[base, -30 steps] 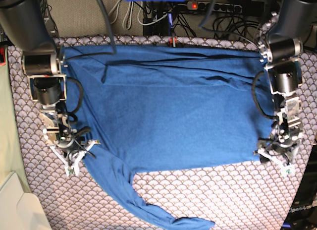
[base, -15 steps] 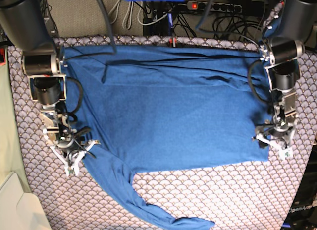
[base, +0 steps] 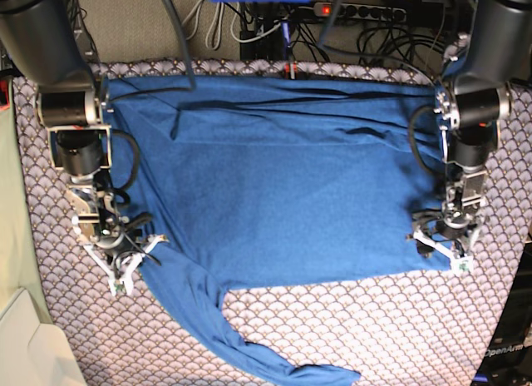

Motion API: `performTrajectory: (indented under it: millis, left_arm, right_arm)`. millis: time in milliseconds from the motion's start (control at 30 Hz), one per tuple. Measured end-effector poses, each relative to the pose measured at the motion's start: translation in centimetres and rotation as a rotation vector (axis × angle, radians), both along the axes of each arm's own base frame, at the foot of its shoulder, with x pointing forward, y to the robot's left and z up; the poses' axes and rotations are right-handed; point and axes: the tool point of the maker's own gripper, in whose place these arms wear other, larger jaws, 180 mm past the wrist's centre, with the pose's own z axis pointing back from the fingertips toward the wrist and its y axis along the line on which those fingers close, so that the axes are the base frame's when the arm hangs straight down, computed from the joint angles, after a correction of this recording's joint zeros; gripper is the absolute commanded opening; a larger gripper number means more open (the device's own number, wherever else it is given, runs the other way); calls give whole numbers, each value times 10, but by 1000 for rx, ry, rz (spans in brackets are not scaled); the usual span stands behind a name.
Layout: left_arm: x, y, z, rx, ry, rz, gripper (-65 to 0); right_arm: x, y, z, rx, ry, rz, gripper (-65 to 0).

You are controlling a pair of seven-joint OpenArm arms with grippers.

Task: Fold the T-shirt properly
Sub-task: 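Grasp the shirt's side edges near the hem with both grippers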

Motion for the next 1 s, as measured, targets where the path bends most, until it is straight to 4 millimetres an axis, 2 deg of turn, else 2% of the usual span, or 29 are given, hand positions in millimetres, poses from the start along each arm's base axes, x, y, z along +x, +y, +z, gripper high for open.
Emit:
performTrajectory:
  millis: [467, 500, 567, 700, 733, 833, 1000]
  left_arm:
    - [0, 6, 1, -5, 6, 9, -220]
    - [-1, 6, 0, -6, 8, 9, -239]
    - [-1, 4, 0, -11, 7, 2, -331]
    - [0, 3, 0, -7, 8, 0, -617]
    - [0, 4, 0, -2, 8, 1, -650]
    - [0, 4, 0, -3, 8, 1, -630]
    - [3, 3, 5, 3, 13, -5, -645]
  right_arm:
    - [0, 0, 0, 0, 0, 0, -647]
    - [0, 0, 0, 0, 0, 0, -647]
    - [0, 0, 0, 0, 0, 0, -647]
    - [0, 0, 0, -1, 0, 0, -647]
    - [0, 0, 0, 0, 0, 0, -647]
    - [0, 0, 0, -1, 0, 0, -647]
    - [1, 0, 6, -18, -1, 10, -650]
